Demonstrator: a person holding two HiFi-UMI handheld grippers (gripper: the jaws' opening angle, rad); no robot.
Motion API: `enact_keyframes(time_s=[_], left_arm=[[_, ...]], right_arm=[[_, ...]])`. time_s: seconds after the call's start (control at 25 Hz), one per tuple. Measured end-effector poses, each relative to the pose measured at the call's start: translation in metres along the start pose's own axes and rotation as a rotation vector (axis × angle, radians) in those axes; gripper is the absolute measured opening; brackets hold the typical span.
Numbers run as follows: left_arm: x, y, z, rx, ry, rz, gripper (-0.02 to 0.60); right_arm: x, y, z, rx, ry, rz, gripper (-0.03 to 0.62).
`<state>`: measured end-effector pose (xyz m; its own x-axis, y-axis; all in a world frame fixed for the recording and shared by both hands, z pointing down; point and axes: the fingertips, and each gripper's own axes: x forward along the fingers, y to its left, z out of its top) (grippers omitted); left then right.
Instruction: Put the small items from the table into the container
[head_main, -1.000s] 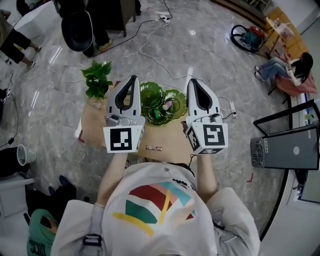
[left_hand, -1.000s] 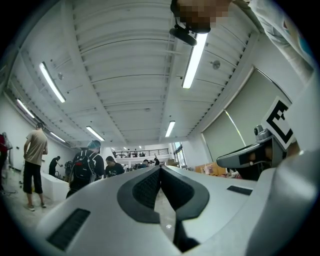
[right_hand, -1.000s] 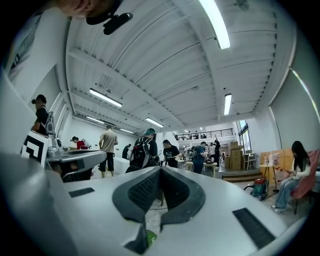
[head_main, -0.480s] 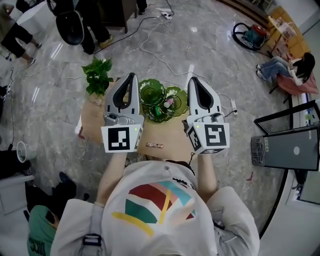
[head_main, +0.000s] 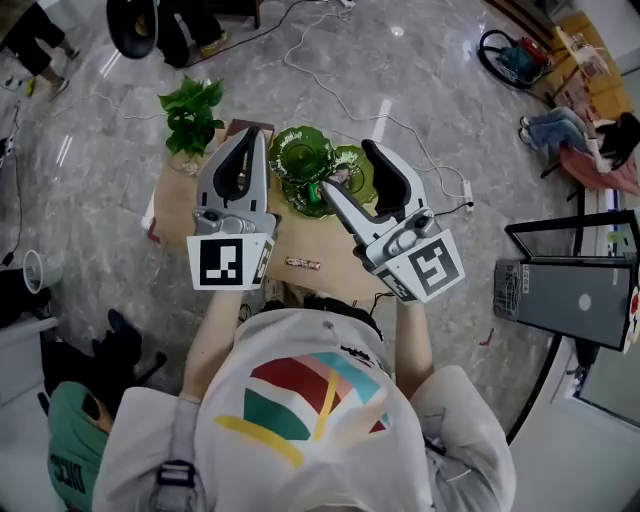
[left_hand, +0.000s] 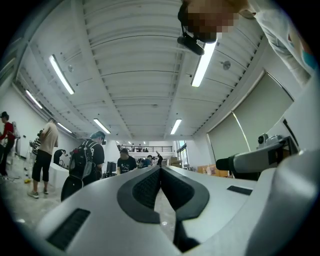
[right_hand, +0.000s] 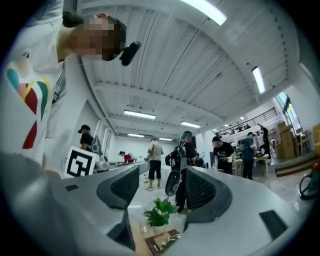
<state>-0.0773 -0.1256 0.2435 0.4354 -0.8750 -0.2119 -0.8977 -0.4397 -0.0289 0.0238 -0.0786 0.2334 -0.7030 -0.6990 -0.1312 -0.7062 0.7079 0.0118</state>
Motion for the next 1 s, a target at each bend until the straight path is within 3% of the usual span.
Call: enact_keyframes(time_s=[0.16, 0.36, 0.52, 0.72, 0.84, 1.0], left_arm=[[-0.004, 0.007, -0.015, -0.004, 0.042, 0.019, 0.008], [-0.017, 0.019, -0.063, -0.007, 0.133, 0.043, 0.008], [-0.039, 0.021, -0.130, -0.080, 0.209, 0.067, 0.008], [-0.086, 0.014, -0.219, -0.183, 0.321, 0.095, 0.008], [-0.104, 0.017, -0.273, -0.193, 0.386, 0.106, 0.008], [-0.127, 0.023, -0.317, -0.198, 0.452, 0.120, 0.008]], right_arm=[[0.010, 0.026, -0.049, -0.095, 0.202, 0.134, 0.284], [0.003, 0.056, -0.168, -0.083, 0.506, 0.258, 0.284], [-0.033, 0.090, -0.306, -0.112, 0.756, 0.396, 0.283], [-0.132, 0.139, -0.498, -0.111, 1.143, 0.601, 0.280], [-0.153, 0.138, -0.565, -0.115, 1.241, 0.616, 0.273], [-0.152, 0.133, -0.609, -0.144, 1.294, 0.572, 0.253]])
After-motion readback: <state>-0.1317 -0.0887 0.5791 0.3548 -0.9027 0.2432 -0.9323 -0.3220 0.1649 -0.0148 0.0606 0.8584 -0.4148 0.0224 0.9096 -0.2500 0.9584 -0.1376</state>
